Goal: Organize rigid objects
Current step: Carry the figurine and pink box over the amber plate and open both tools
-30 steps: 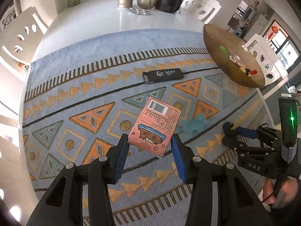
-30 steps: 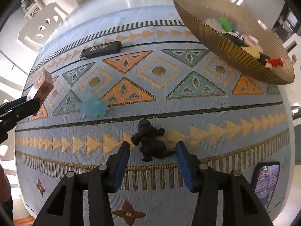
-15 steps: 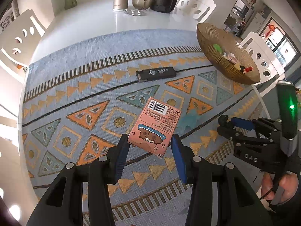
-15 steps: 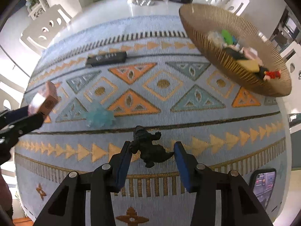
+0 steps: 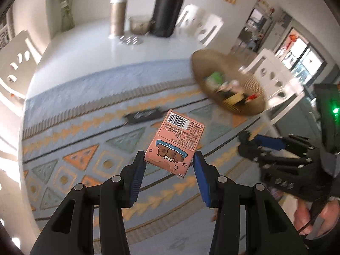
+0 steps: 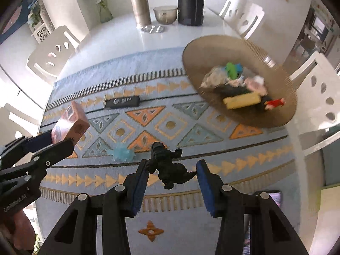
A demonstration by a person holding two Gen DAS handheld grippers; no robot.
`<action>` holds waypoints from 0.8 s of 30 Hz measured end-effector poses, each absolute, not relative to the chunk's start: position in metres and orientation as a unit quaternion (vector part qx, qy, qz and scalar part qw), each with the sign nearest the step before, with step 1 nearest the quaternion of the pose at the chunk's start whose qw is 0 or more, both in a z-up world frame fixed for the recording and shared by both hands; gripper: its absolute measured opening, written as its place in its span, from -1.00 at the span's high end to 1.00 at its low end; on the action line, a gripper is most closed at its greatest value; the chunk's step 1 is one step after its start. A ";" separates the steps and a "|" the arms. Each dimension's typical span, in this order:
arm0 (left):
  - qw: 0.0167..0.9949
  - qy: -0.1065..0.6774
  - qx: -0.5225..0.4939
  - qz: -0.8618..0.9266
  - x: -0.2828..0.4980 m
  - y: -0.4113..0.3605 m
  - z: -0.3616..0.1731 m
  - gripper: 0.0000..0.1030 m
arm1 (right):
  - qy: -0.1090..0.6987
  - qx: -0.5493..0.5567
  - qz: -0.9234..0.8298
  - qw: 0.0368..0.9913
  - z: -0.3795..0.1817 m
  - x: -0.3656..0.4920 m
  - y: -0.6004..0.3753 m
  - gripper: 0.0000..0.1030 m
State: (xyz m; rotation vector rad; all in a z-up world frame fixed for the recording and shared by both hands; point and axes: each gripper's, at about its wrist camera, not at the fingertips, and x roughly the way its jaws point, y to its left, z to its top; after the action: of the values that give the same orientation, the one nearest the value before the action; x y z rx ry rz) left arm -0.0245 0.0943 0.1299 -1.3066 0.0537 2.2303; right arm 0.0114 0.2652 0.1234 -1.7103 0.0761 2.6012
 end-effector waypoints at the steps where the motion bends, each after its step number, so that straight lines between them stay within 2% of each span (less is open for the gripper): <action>1: 0.277 0.021 -0.479 0.833 -0.024 0.103 0.137 0.18 | 0.020 -0.548 0.836 0.014 0.130 0.010 0.270 0.13; 12: 0.284 0.032 -0.428 0.857 -0.038 0.198 0.191 0.18 | 0.016 -0.532 0.847 0.007 0.177 -0.017 0.338 0.13; 24: 0.275 0.035 -0.436 0.856 -0.054 0.281 0.186 0.18 | 0.034 -0.523 0.852 0.005 0.185 -0.042 0.414 0.13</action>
State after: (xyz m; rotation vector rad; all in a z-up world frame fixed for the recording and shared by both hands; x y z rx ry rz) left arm -0.0543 0.2814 0.1857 -1.1721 0.0930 2.3022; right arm -0.0423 0.4141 0.1854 -1.6378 0.1050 2.6678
